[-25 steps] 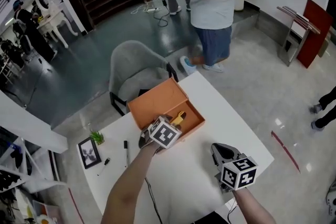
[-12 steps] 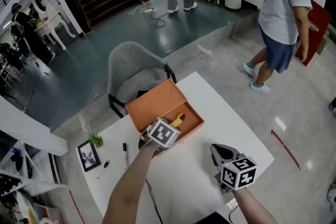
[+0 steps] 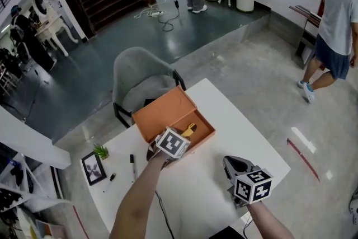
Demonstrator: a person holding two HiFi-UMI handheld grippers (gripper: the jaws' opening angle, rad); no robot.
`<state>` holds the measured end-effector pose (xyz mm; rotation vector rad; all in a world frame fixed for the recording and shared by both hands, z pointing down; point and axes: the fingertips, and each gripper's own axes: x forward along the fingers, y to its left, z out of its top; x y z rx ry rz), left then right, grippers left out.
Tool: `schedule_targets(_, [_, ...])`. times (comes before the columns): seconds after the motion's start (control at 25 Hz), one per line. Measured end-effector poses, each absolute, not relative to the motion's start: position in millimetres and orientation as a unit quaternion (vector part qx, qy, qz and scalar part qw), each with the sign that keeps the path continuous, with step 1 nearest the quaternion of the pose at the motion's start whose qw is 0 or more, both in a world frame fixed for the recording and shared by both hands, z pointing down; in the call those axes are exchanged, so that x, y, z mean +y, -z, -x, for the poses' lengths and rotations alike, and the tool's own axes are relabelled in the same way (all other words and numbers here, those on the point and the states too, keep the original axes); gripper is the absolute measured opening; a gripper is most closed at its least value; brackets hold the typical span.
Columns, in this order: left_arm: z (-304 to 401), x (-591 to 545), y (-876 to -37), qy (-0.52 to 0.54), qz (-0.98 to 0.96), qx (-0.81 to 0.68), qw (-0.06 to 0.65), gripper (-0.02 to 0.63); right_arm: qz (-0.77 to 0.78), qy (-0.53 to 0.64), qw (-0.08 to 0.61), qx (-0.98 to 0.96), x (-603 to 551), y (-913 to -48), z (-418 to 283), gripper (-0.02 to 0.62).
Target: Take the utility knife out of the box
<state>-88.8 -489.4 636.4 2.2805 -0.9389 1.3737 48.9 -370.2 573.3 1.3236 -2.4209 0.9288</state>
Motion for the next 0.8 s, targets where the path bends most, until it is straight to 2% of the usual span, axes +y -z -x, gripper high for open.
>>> schedule_targets(0.56, [84.3, -480.5, -632.8, -0.495, -0.791, -0.330, 0.145, 0.118, -0.453, -0.315, 0.113, -0.826, -362.0, -564.1, -47.2, 0.002])
schedule_targets(0.8, [79.3, -477.1, -614.4, -0.470, -0.804, -0.340, 0.132, 0.117, -0.458, -0.312, 0.110, -0.825, -358.0, -558.9, -49.6, 0.002])
